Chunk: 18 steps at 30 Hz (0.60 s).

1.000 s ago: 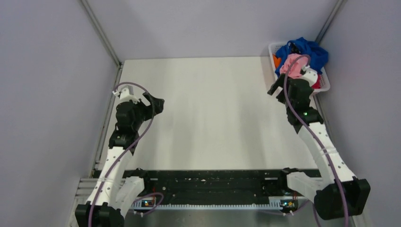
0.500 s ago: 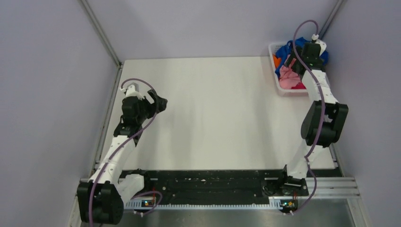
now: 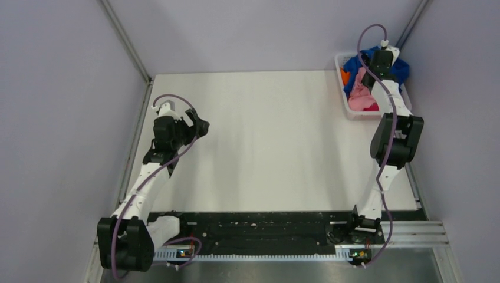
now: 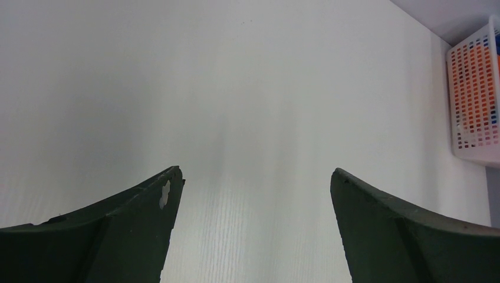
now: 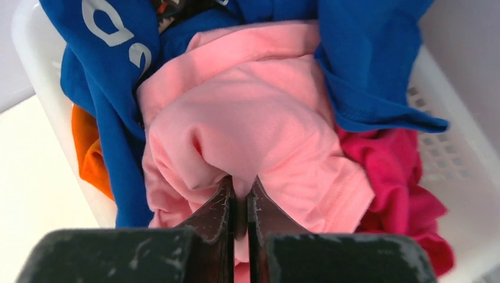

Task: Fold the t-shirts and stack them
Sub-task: Grab crumpled tshirt from bin with the right arm

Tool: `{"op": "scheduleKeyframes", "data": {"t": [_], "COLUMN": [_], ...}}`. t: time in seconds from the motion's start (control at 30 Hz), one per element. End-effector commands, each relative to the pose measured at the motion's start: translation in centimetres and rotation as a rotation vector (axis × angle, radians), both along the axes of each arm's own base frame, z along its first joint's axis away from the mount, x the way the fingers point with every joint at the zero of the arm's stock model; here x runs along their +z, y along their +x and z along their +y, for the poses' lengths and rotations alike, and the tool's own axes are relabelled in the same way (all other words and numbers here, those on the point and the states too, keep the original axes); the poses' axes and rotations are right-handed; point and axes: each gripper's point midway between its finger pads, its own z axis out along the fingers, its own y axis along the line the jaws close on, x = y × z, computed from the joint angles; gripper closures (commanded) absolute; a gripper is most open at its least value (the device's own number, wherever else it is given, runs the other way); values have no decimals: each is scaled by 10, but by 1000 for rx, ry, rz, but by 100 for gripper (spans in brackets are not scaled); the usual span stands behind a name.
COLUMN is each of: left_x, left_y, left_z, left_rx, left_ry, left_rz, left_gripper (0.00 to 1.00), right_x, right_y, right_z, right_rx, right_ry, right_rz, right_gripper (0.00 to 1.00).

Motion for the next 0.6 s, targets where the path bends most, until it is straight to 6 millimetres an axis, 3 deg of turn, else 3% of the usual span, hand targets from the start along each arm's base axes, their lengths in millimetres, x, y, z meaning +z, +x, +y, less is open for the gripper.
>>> {"op": "scheduleKeyframes", "data": {"t": [0.0, 0.2, 0.3, 0.4, 0.57], "left_x": [32, 40, 44, 47, 52], "left_y": [10, 3, 0, -3, -8], "left_z": [-2, -9, -10, -10, -13], "left_rx": [-9, -42, -40, -40, -56], "left_ry": [-2, -39, -53, -60, -72], "left_rz": [-97, -124, -134, -150, -166], "left_gripper": [1, 1, 1, 1, 1], "right_x": [126, 238, 286, 329, 360], "right_y": [-13, -67, -94, -117, -144], "right_z": [-23, -19, 3, 44, 140], "right_rx": [-56, -85, 3, 182, 602], "right_ry": [-154, -218, -196, -124, 12], "right_rz": [-237, -448, -554, -681, -740], "right_gripper": [100, 100, 100, 100, 100]}}
